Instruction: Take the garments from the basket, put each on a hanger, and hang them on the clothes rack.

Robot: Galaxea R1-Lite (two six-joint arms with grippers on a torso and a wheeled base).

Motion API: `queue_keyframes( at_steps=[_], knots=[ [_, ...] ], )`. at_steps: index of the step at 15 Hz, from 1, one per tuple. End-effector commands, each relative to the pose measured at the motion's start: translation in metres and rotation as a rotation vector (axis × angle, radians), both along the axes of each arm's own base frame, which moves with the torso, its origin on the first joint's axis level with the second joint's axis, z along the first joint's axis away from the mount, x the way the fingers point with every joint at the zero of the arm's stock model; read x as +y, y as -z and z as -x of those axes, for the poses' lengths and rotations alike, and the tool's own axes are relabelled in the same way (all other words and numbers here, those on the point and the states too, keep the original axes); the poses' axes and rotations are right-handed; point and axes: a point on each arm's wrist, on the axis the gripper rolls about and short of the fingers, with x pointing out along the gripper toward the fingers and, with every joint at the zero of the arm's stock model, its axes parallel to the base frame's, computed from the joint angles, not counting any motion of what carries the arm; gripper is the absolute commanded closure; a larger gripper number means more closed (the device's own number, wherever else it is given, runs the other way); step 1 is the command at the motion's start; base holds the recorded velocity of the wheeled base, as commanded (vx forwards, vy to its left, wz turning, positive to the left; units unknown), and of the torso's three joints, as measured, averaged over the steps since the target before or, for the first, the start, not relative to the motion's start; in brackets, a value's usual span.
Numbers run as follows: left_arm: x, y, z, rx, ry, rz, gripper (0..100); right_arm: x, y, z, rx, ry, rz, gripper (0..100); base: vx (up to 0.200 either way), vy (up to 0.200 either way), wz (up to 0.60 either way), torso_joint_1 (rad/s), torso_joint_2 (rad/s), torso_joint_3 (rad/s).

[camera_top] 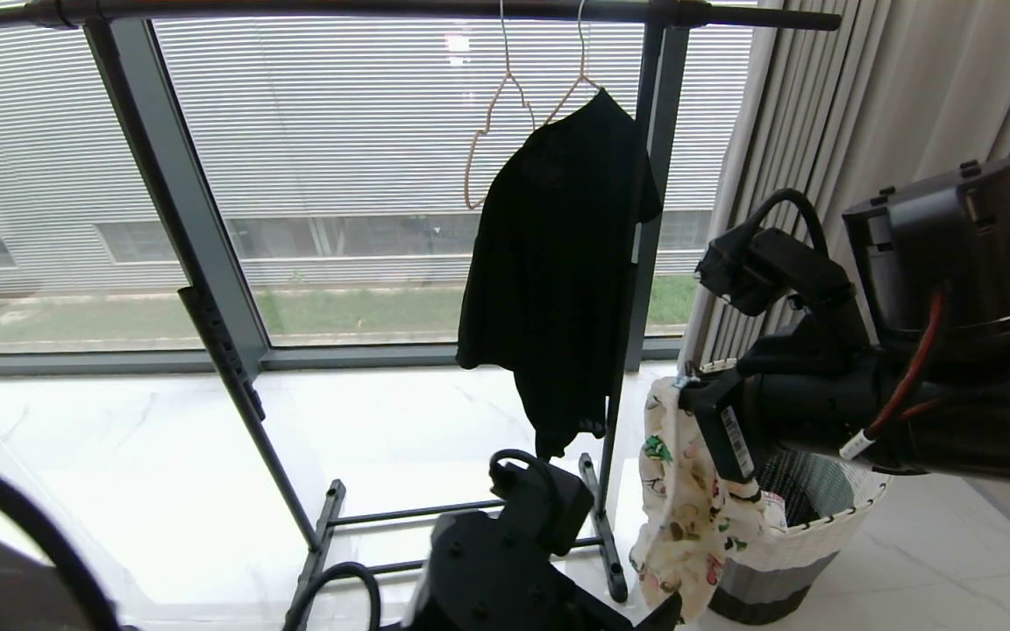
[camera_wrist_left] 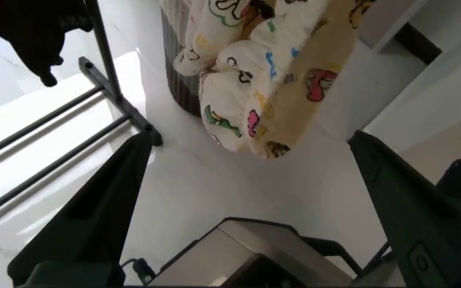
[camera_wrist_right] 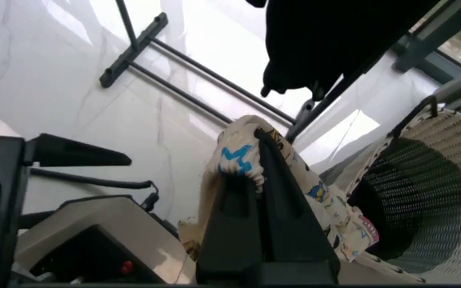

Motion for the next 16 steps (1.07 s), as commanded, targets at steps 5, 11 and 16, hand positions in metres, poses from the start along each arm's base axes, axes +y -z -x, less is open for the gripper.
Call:
queue_keyframes(
  at_steps=[5, 11, 16],
  knots=[
    [-0.029, 0.078, -0.021, 0.059, -0.127, -0.159, 0, 0.003, -0.003, 0.019, -0.006, -0.063, -0.019, 100, 0.0, 0.0, 0.0, 0.0, 0.0, 0.0],
    [-0.03, 0.088, -0.03, 0.077, -0.206, -0.154, 100, 0.009, -0.003, 0.03, -0.003, -0.105, -0.022, 100, 0.0, 0.0, 0.0, 0.0, 0.0, 0.0],
    [0.007, 0.075, -0.017, 0.071, -0.267, -0.205, 100, 0.002, 0.003, 0.015, 0.007, -0.038, -0.002, 100, 0.0, 0.0, 0.0, 0.0, 0.0, 0.0]
  ],
)
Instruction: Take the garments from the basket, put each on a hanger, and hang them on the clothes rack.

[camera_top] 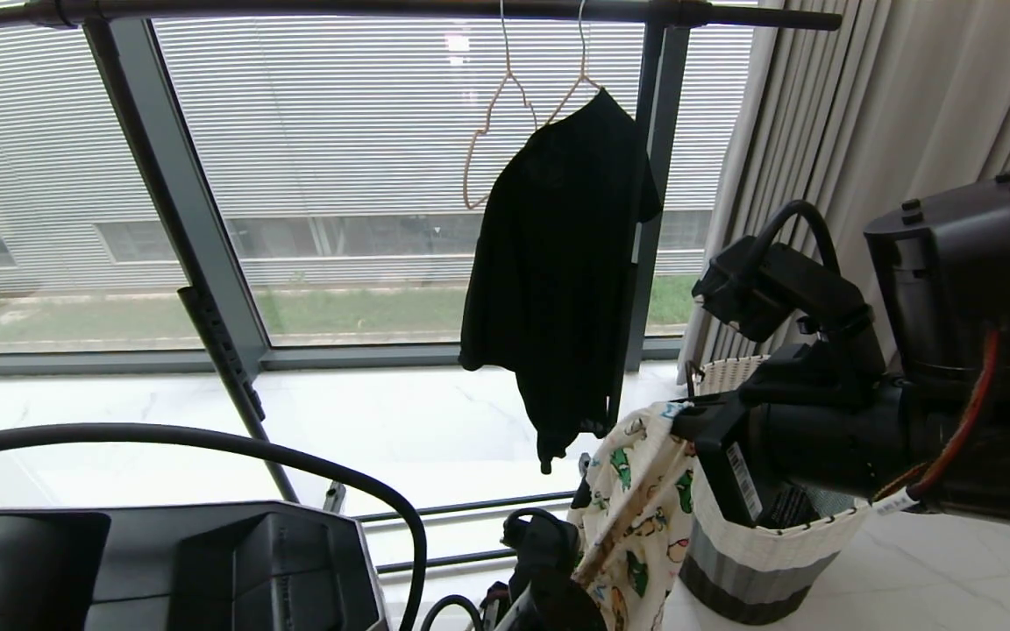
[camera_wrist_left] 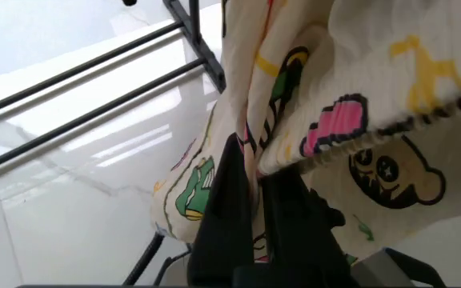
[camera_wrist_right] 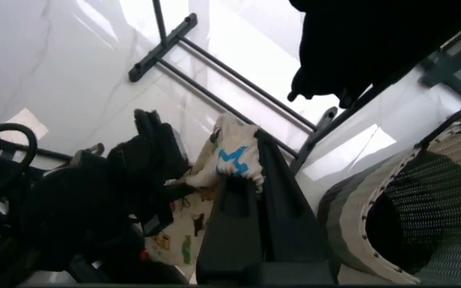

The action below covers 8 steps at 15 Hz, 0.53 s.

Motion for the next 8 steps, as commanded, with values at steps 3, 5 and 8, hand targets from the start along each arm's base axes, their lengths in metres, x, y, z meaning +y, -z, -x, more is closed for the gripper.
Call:
queue_keyframes(
  at_steps=[3, 5, 8],
  knots=[
    [0.058, -0.034, 0.026, -0.006, -0.034, -0.008, 100, -0.006, 0.01, -0.012, 0.021, 0.048, 0.027, 100, 0.0, 0.0, 0.0, 0.0, 0.0, 0.0],
    [0.086, -0.048, 0.032, -0.023, -0.069, -0.007, 100, -0.009, 0.017, -0.012, 0.034, 0.056, 0.05, 100, 0.0, 0.0, 0.0, 0.0, 0.0, 0.0],
    [0.128, -0.069, 0.025, -0.128, -0.138, -0.079, 100, -0.013, 0.029, -0.01, 0.06, 0.063, 0.086, 100, 0.0, 0.0, 0.0, 0.0, 0.0, 0.0]
  ],
)
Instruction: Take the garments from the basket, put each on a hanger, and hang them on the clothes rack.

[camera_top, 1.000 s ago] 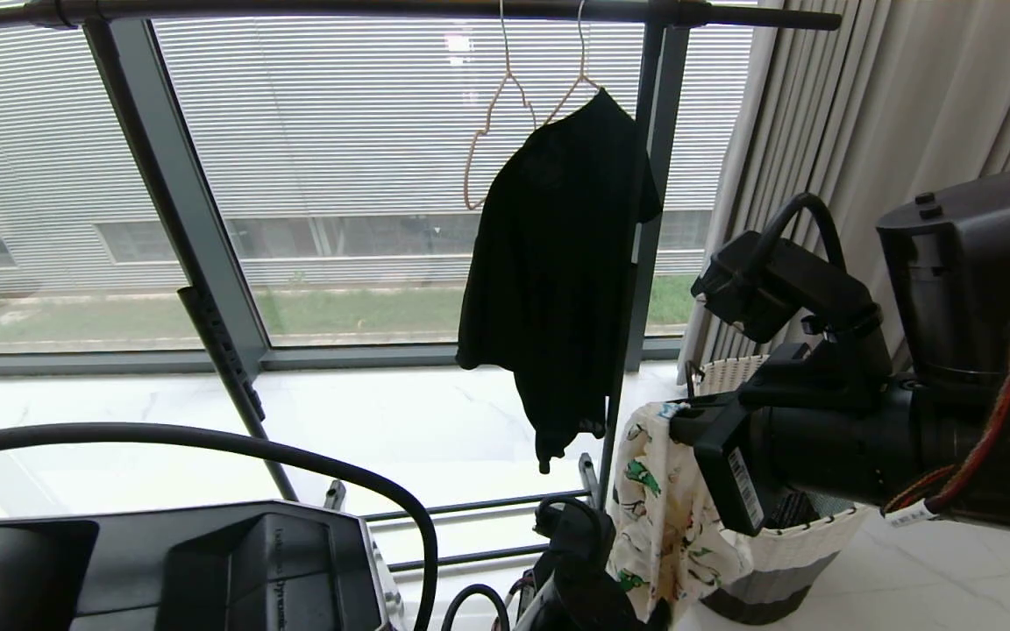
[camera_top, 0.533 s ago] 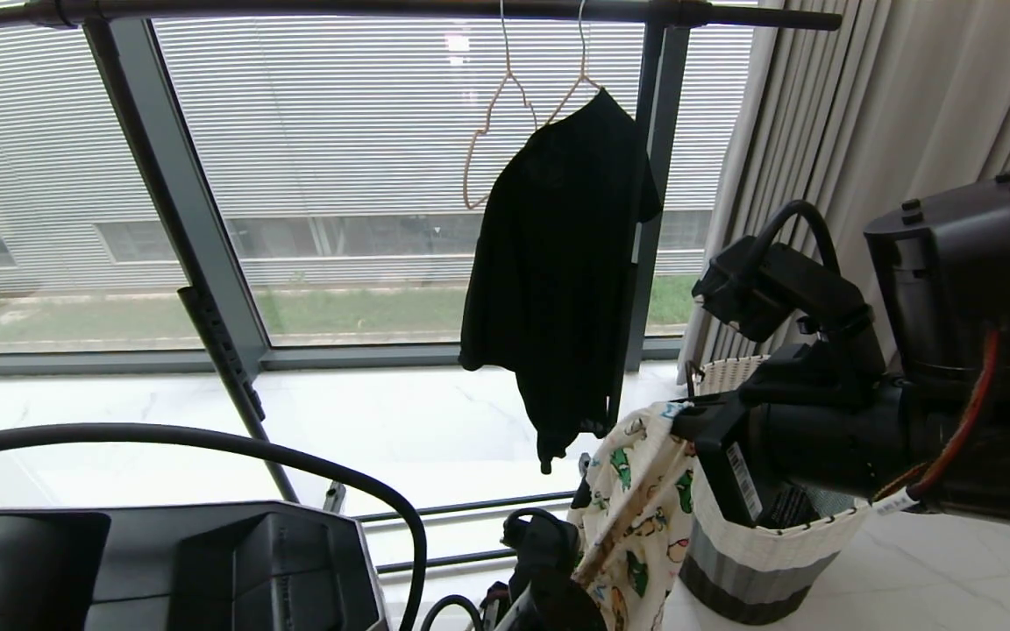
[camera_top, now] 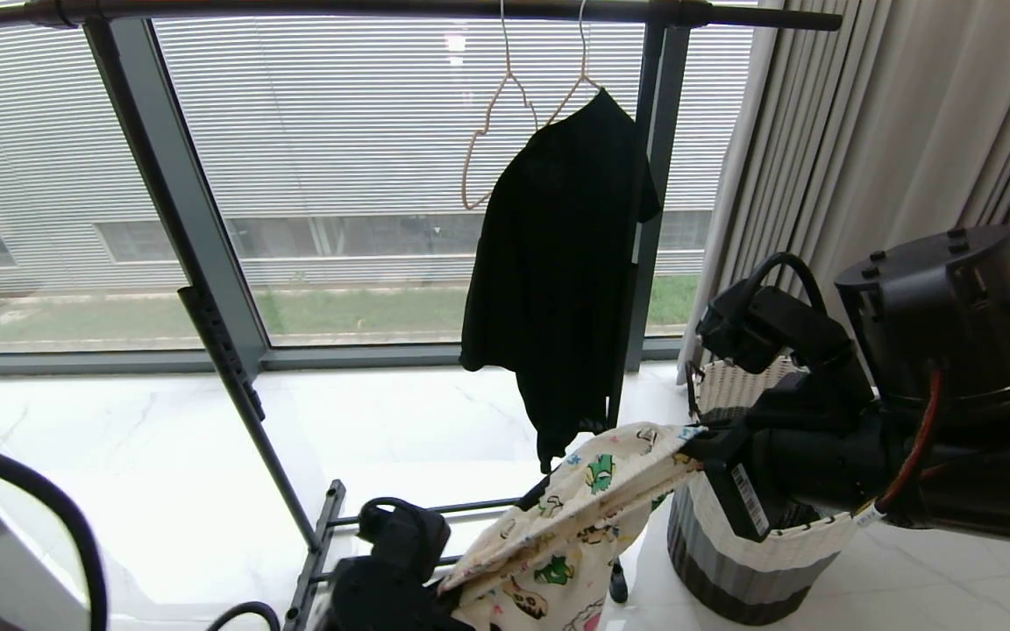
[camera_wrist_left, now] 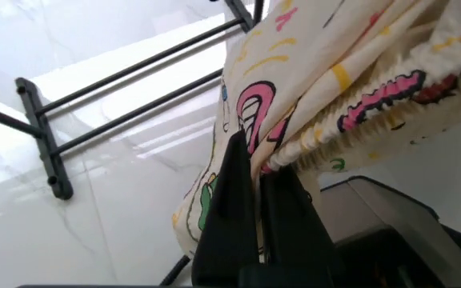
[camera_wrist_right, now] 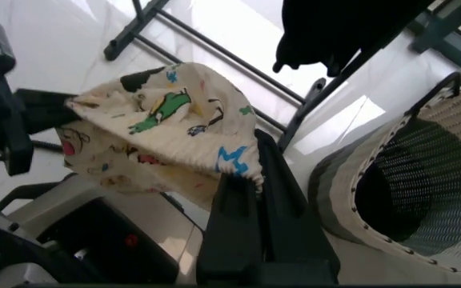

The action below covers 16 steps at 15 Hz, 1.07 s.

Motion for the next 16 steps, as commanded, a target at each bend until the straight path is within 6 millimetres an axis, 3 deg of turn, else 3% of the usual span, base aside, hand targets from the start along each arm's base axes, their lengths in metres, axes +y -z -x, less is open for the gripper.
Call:
queue_keyframes(
  at_steps=[1, 4, 8, 15, 16],
  knots=[
    [0.035, -0.027, -0.001, -0.103, -0.065, -0.006, 100, -0.002, 0.006, 0.001, 0.013, 0.004, 0.02, 100, 0.0, 0.0, 0.0, 0.0, 0.0, 0.0],
    [0.044, -0.045, 0.006, -0.182, -0.032, 0.01, 100, 0.0, 0.006, 0.0, 0.008, -0.002, 0.022, 100, 0.0, 0.0, 0.0, 0.0, 0.0, 0.0],
    [0.042, -0.043, 0.008, -0.177, -0.009, -0.01, 100, 0.005, -0.008, 0.006, -0.018, -0.037, -0.021, 100, 0.0, 0.0, 0.0, 0.0, 0.0, 0.0],
    [0.04, -0.034, 0.005, -0.146, -0.006, -0.045, 100, 0.035, -0.02, 0.016, -0.071, -0.202, -0.139, 100, 0.0, 0.0, 0.0, 0.0, 0.0, 0.0],
    [0.04, -0.034, 0.005, -0.146, -0.005, -0.044, 0, 0.036, -0.021, 0.016, -0.073, -0.207, -0.141, 100, 0.0, 0.0, 0.0, 0.0, 0.0, 0.0]
  ],
)
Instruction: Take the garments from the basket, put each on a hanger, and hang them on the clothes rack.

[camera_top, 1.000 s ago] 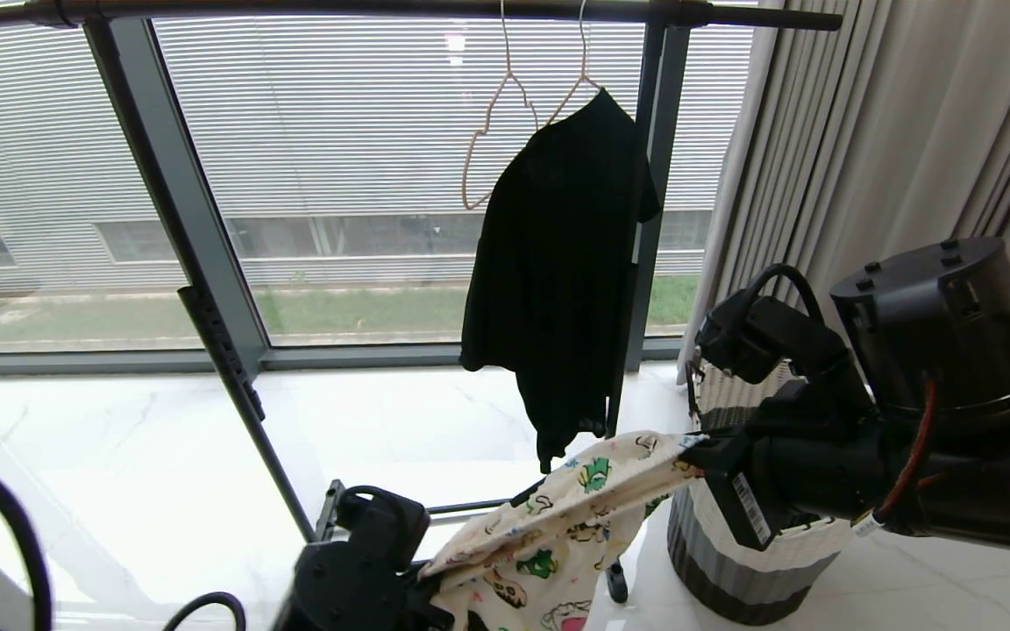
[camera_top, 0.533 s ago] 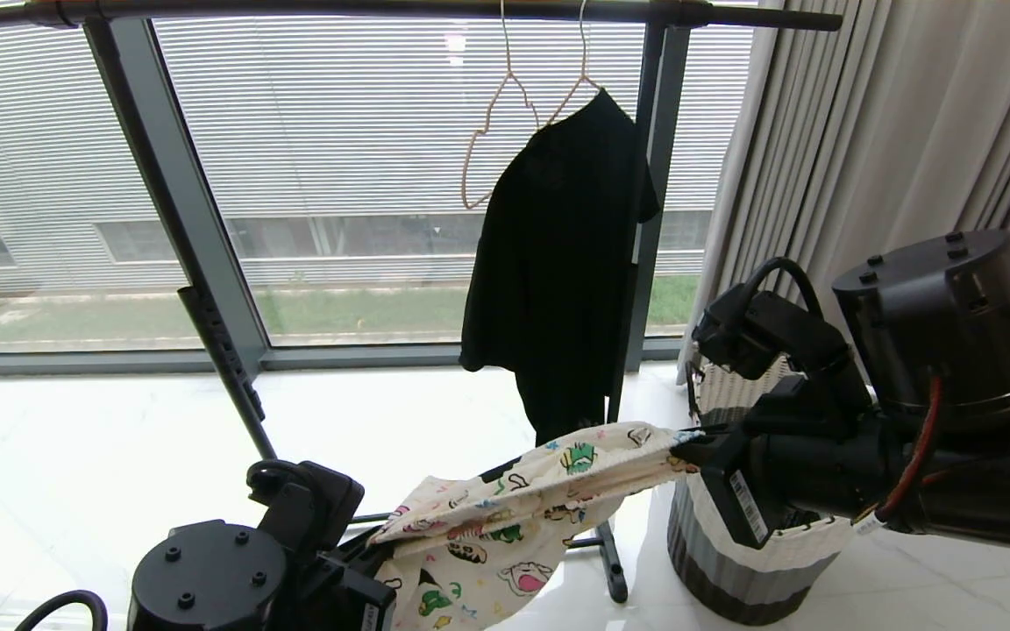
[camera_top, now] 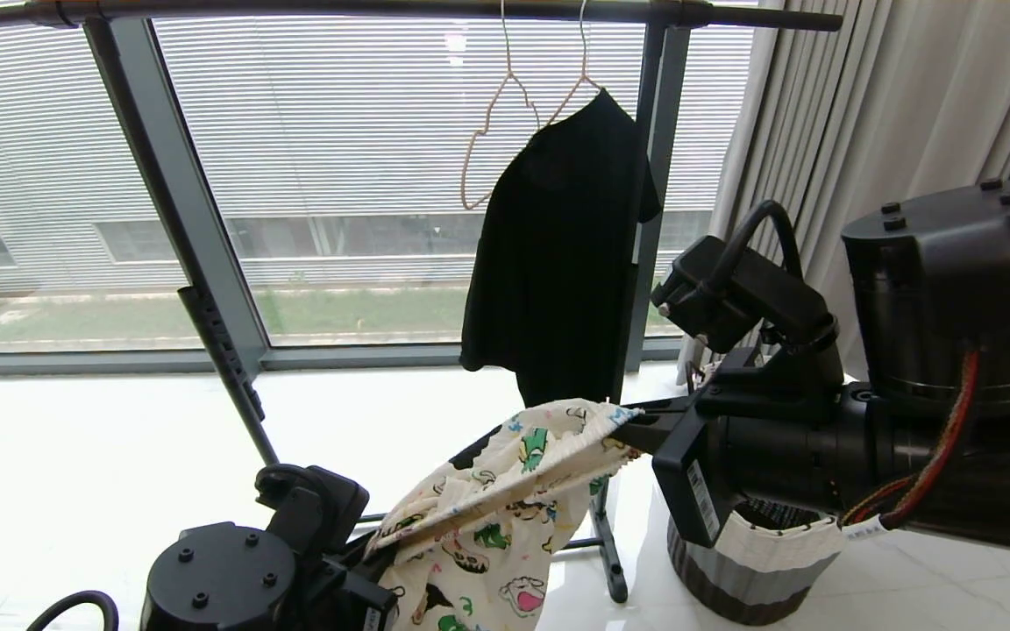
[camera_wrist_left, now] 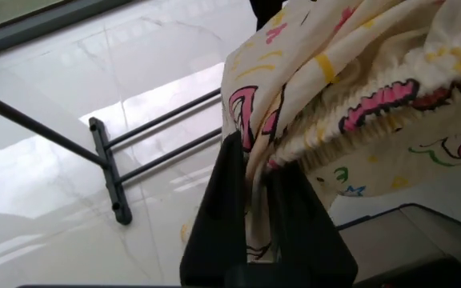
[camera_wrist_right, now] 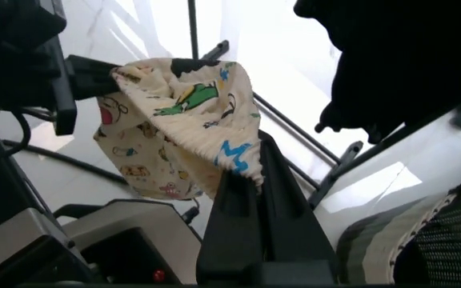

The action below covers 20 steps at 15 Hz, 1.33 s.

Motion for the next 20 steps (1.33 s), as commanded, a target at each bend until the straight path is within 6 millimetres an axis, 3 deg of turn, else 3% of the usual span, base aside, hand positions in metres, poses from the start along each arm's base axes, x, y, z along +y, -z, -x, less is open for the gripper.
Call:
queue_keyframes(
  at_steps=[1, 17, 18, 20],
  knots=[
    [-0.002, 0.0, -0.002, 0.001, 0.002, 0.002, 0, 0.005, -0.002, -0.001, -0.001, -0.023, -0.01, 100, 0.0, 0.0, 0.0, 0.0, 0.0, 0.0],
    [-0.004, 0.003, 0.004, 0.077, 0.258, 0.035, 0, 0.019, -0.006, 0.01, -0.008, -0.134, -0.016, 100, 0.0, 0.0, 0.0, 0.0, 0.0, 0.0],
    [-0.003, 0.004, 0.004, 0.079, 0.254, 0.032, 100, 0.019, -0.006, 0.01, -0.008, -0.134, -0.016, 100, 0.0, 0.0, 0.0, 0.0, 0.0, 0.0],
    [0.003, 0.007, 0.004, 0.089, 0.229, 0.014, 100, 0.018, -0.006, 0.011, -0.011, -0.131, -0.018, 100, 0.0, 0.0, 0.0, 0.0, 0.0, 0.0]
  ],
)
